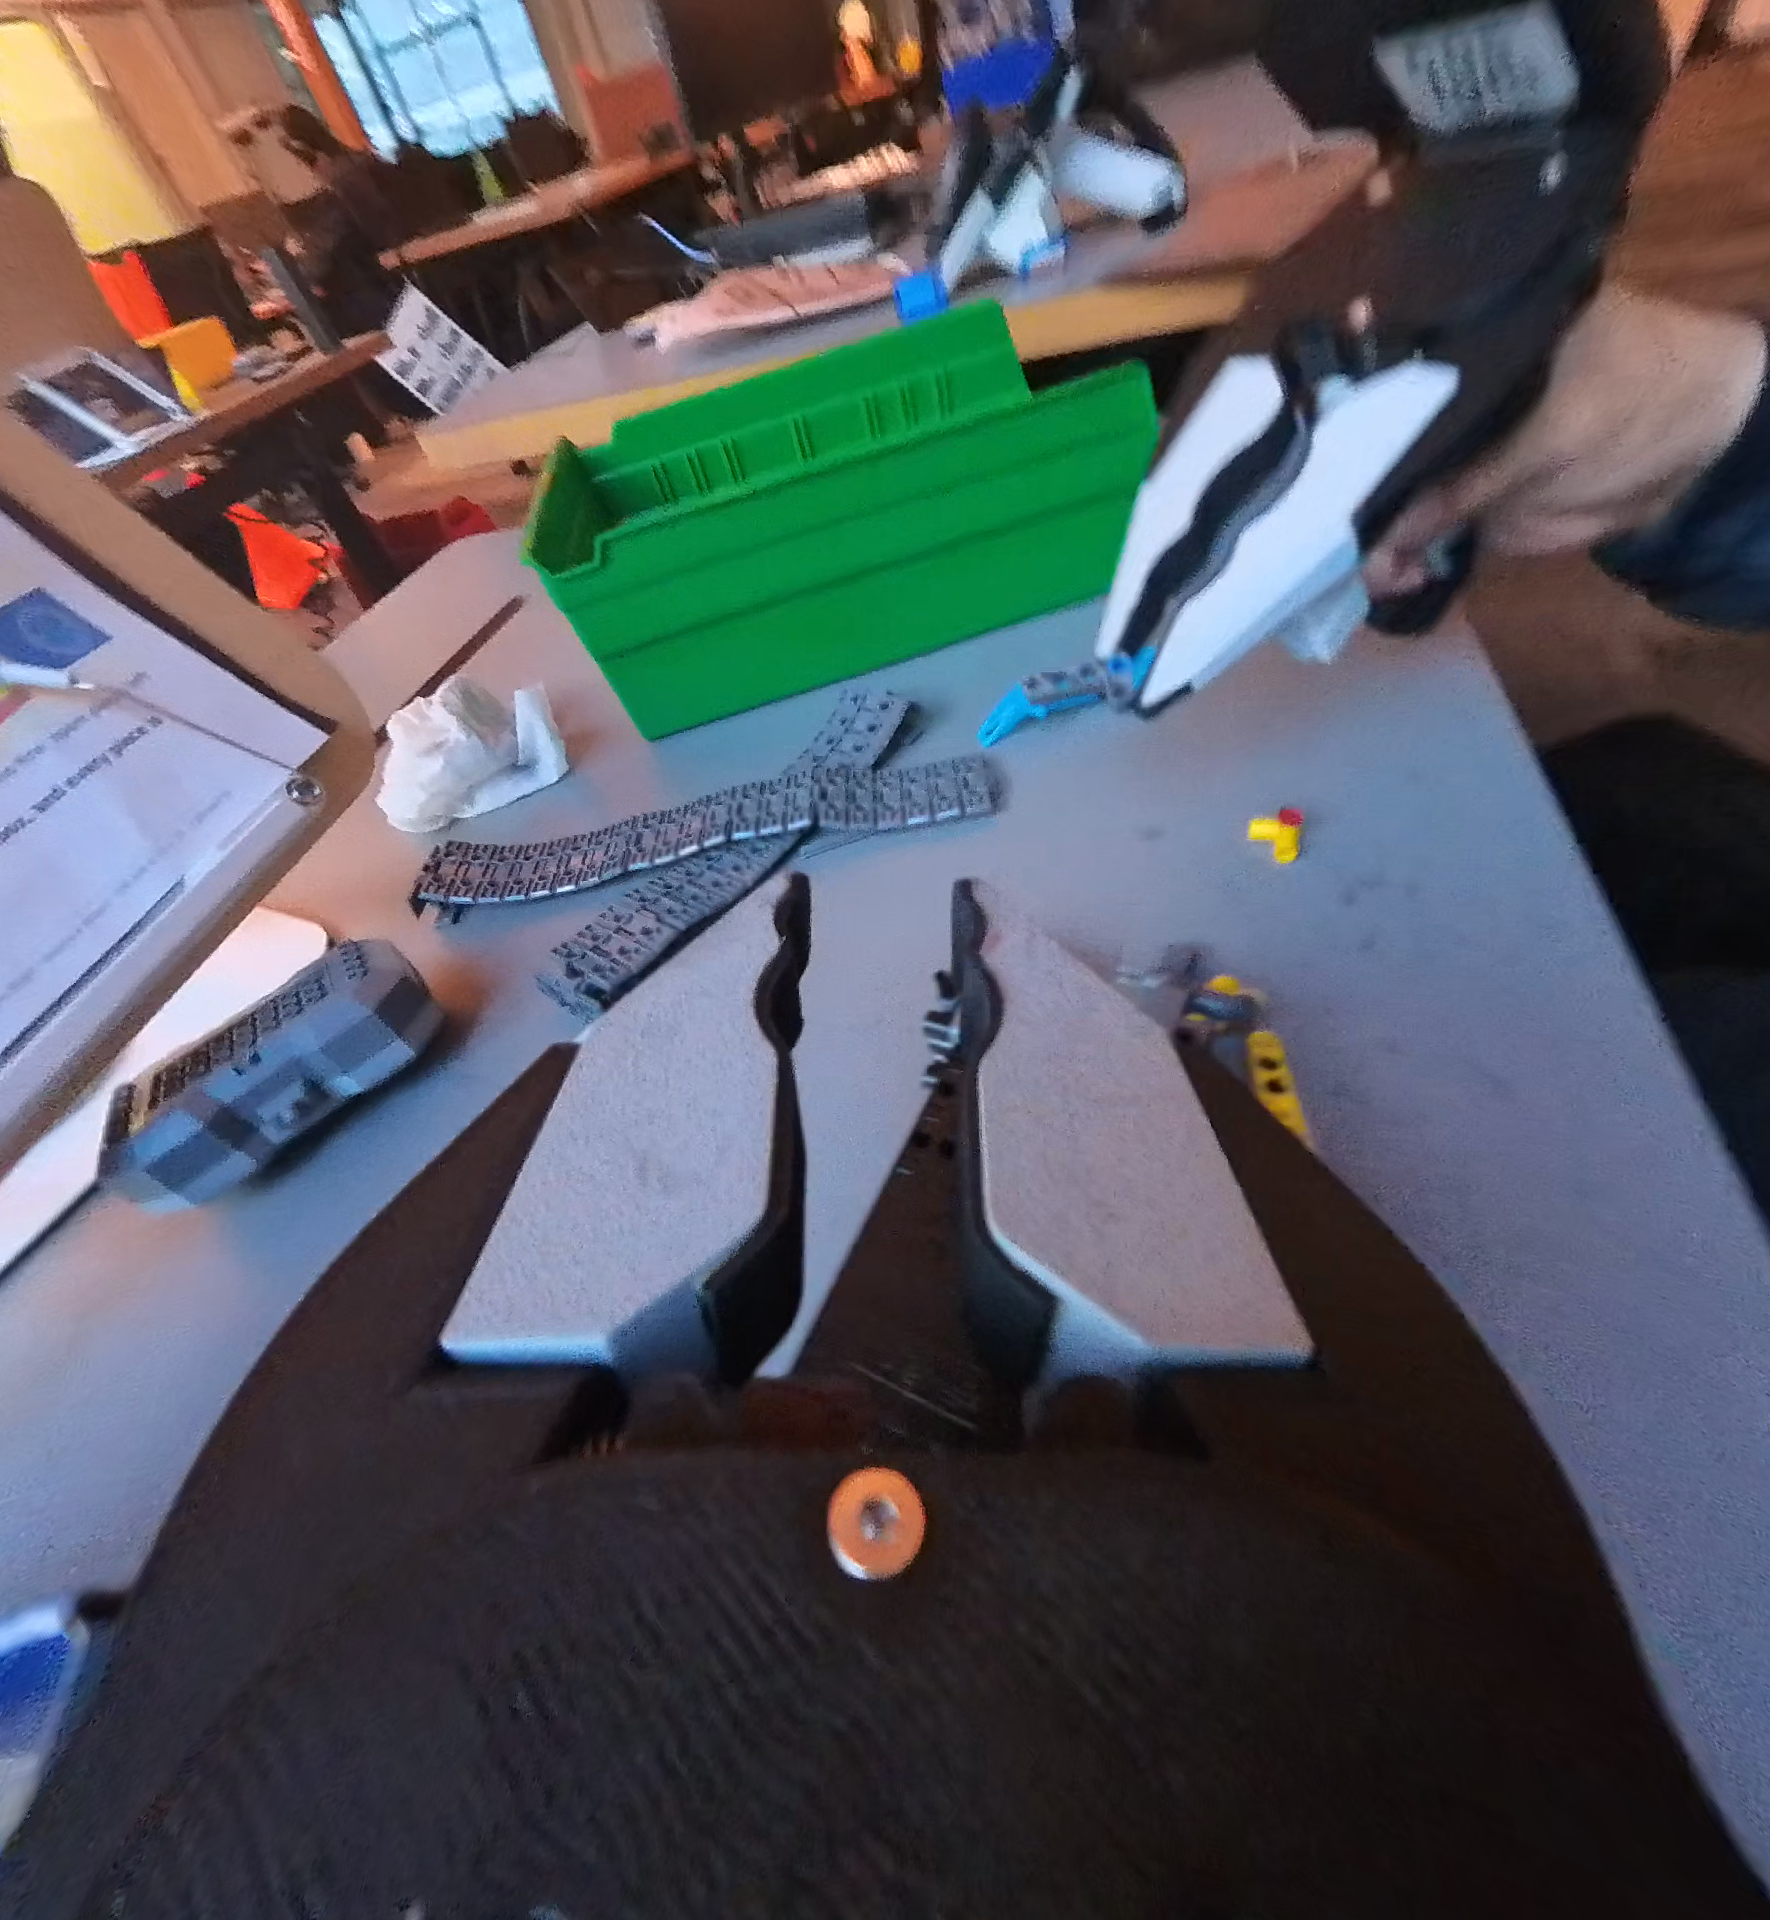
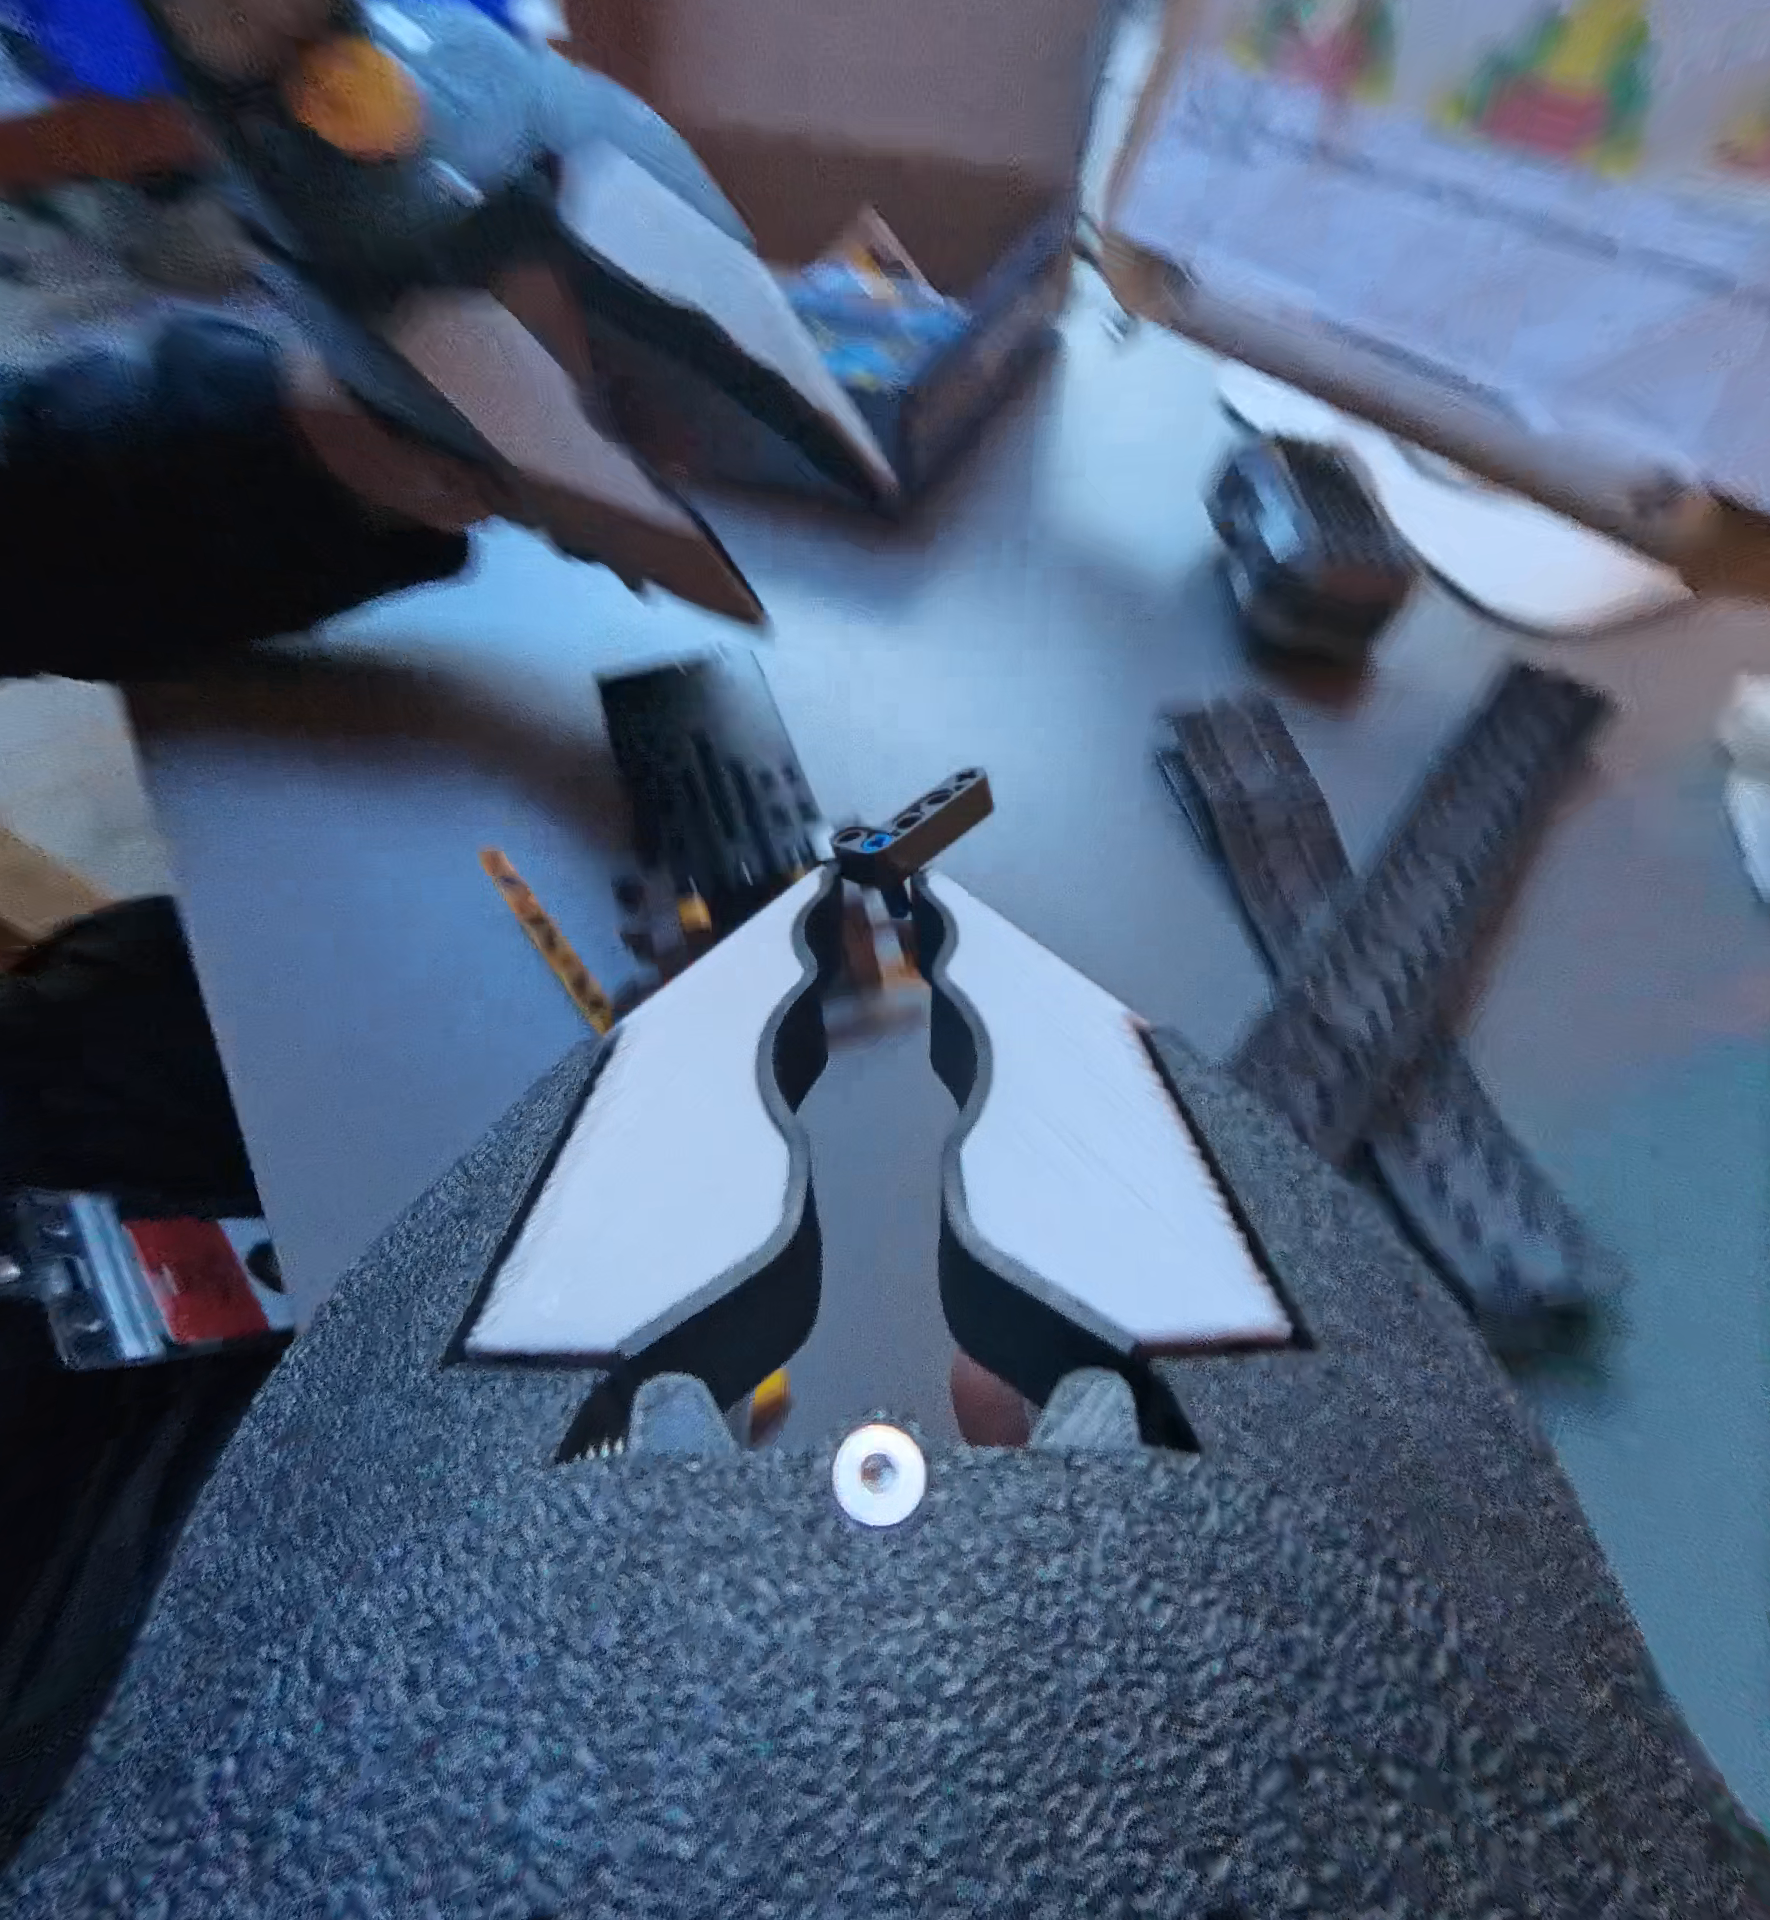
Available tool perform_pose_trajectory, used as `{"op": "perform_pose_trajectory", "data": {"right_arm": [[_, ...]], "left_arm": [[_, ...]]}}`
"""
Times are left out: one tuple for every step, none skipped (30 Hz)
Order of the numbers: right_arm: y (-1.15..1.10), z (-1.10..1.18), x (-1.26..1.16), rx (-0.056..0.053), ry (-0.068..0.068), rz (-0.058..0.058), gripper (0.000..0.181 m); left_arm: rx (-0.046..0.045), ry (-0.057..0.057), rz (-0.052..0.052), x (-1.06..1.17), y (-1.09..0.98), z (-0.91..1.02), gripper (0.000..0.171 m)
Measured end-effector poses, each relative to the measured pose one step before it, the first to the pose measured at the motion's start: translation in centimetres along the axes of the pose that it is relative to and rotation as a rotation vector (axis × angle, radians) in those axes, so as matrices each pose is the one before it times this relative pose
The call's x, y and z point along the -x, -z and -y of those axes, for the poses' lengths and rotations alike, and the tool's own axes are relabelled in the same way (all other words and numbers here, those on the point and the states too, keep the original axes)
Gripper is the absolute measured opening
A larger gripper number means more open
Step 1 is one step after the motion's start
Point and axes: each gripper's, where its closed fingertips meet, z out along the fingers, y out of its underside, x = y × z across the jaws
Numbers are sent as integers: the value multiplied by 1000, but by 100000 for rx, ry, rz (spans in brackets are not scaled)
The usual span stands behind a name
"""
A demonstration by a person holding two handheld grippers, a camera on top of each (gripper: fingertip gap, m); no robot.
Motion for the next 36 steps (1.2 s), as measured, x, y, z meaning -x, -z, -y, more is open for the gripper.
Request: {"op": "perform_pose_trajectory", "data": {"right_arm": [[-1150, 1457, 257, -3493, 1415, 7920, 10], [-1242, 1172, 3, -2130, -2011, 8214, 10], [-1203, 1031, -200, -1489, -3861, 8045, 3], [-1102, 1078, -370, -2352, -2876, 7077, 4], [-980, 925, -535, -2284, -1403, 5491, 4], [-884, 625, -531, -813, -844, 4782, 3], [-796, 382, -513, 339, -856, 4015, 4], [-727, 202, -586, 885, -746, 2477, 3], [-667, -36, -604, 1662, -264, 1048, 3], [-615, -316, -450, 2740, 293, 702, 3], [-541, -463, -199, 2929, 839, 1026, 3], [-470, -378, 33, 1919, 1007, 1253, 3], [-401, -258, 270, 934, 617, 1814, 3], [-340, -122, 483, 278, 455, 2575, 2], [-263, -65, 564, -186, 693, 2795, 4], [-194, -99, 451, 6, 422, 2212, 4], [-115, -145, 253, 219, -437, 1481, 4], [-60, -76, 258, -240, -1142, 1874, 4], [-4, 40, 363, -1038, -1312, 2634, 4], [50, 125, 312, -1424, -1286, 2229, 4], [83, 168, 212, -1482, -1321, 1461, 3], [96, 235, 285, -1856, -1332, 1910, 3], [99, 290, 425, -2318, -1587, 2773, 3], [79, 285, 390, -2388, -2043, 2716, 4], [53, 224, 321, -2221, -2301, 2434, 4], [30, 202, 318, -2096, -2359, 2566, 4], [29, 252, 381, -2291, -2500, 3245, 3], [35, 319, 359, -2583, -2862, 3223, 3], [60, 307, 148, -2539, -3026, 2078, 3], [82, 236, -71, -2184, -2935, 936, 3], [120, 198, -200, -1853, -2526, 395, 4], [141, 171, -182, -1507, -1671, 185, 4], [173, 191, -167, -1308, -152, -362, 4], [203, 239, -159, -1405, 1567, -1201, 5], [247, 318, -258, -1557, 2623, -2505, 11], [286, 305, -431, -1171, 3304, -3951, 16]], "left_arm": [[3398, -2537, -1485, 609, -675, -465, 28], [3426, -1979, 80, 816, -593, -522, 37], [3553, -2194, 1970, 998, -443, -610, 48], [3525, -2694, 2759, 941, -247, -615, 57], [1954, -3583, 1221, 456, 20, -394, 55], [-468, -4160, 3154, 482, 318, -90, 52], [-2239, -4346, 4080, 451, 505, 102, 48], [-2453, -3606, 3155, 295, 576, 161, 45], [-1140, -2924, 1364, 117, 506, 28, 41], [799, -2241, 2475, 384, 331, -312, 40], [2214, -1427, 3499, 618, 128, -574, 39], [3061, 163, 2479, 527, -40, -702, 40], [1805, 1451, 744, 243, -104, -460, 40], [476, 1300, 120, 58, -118, -246, 40], [431, -543, -312, -132, -107, -174, 41], [327, -2286, -400, -256, -91, -90, 41], [-309, -2908, 194, -269, -75, 35, 42], [-1065, -3066, -885, -468, -52, 194, 43], [-1774, -2921, -2763, -770, -13, 293, 42], [-2276, -1685, -1558, -558, 2, 367, 39], [-2314, -543, -1433, -428, -8, 368, 36], [-1349, 245, -1788, -355, -32, 228, 34], [-722, 575, 145, -4, -18, 130, 31], [-684, 591, 1321, 240, 24, 122, 29], [-1053, 633, 1033, 224, 77, 218, 29], [-2211, 646, 1408, 270, 154, 442, 28], [-3360, 826, 1382, 240, 225, 659, 21], [-4097, 1640, 810, 122, 216, 797, 15], [-2871, 1949, 137, 29, 134, 609, 10], [-1225, 1181, 1208, 208, 61, 345, 9], [18, 979, 864, 215, 16, 126, 8], [1356, 1985, 535, 222, -35, -88, 7], [1214, 3446, 166, 183, -69, -135, 7], [636, 6193, -1158, 86, -139, -124, 7], [-17, 9965, -2527, 56, -156, -105, 7], [-1080, 11688, -3605, 56, -102, -18, 7]]}}
